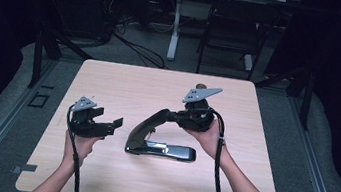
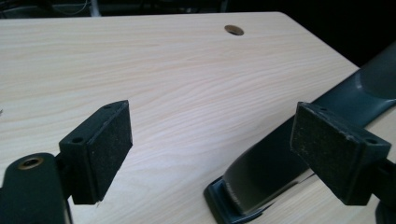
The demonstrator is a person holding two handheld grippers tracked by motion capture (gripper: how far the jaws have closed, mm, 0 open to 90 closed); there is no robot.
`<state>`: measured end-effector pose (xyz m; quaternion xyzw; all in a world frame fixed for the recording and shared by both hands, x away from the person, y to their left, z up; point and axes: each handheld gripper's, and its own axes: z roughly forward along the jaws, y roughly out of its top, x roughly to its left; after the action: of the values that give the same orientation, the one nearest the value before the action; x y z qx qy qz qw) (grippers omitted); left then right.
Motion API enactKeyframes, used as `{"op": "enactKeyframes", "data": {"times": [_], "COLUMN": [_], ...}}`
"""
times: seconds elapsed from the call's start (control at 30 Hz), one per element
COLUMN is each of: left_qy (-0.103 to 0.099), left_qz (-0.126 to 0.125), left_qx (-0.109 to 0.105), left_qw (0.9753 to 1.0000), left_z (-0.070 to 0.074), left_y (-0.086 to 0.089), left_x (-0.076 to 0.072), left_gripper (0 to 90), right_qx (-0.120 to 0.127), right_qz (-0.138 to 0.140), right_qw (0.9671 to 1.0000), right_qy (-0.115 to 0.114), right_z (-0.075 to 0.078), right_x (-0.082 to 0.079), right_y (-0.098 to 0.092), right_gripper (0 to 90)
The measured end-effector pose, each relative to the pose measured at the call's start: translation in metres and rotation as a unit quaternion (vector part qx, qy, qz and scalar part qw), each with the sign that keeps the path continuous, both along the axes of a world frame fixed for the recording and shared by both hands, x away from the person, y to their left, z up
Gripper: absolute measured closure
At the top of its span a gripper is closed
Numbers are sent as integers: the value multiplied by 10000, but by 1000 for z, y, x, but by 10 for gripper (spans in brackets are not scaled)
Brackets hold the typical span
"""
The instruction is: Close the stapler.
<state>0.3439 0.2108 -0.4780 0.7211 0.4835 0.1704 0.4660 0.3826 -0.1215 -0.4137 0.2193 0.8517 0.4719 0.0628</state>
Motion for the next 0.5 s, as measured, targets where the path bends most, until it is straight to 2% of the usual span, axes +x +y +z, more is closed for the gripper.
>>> {"op": "enactKeyframes", "data": {"times": [0.4,0.5], "left_qy": [145,129], "left_qz": [143,171], "left_qx": [69,73], "left_qw": [9998,9997], "left_z": [-7,-8], "left_y": [7,7], "left_x": [7,7], "left_gripper": [118,118], "right_qx": [-187,-270], "right_qz": [-167,-197], "right_qw": [9995,9993], "right_qy": [213,136], "right_z": [-16,-20], "right_x": [4,2], "right_y": [-19,-23], "right_gripper": [900,900]}}
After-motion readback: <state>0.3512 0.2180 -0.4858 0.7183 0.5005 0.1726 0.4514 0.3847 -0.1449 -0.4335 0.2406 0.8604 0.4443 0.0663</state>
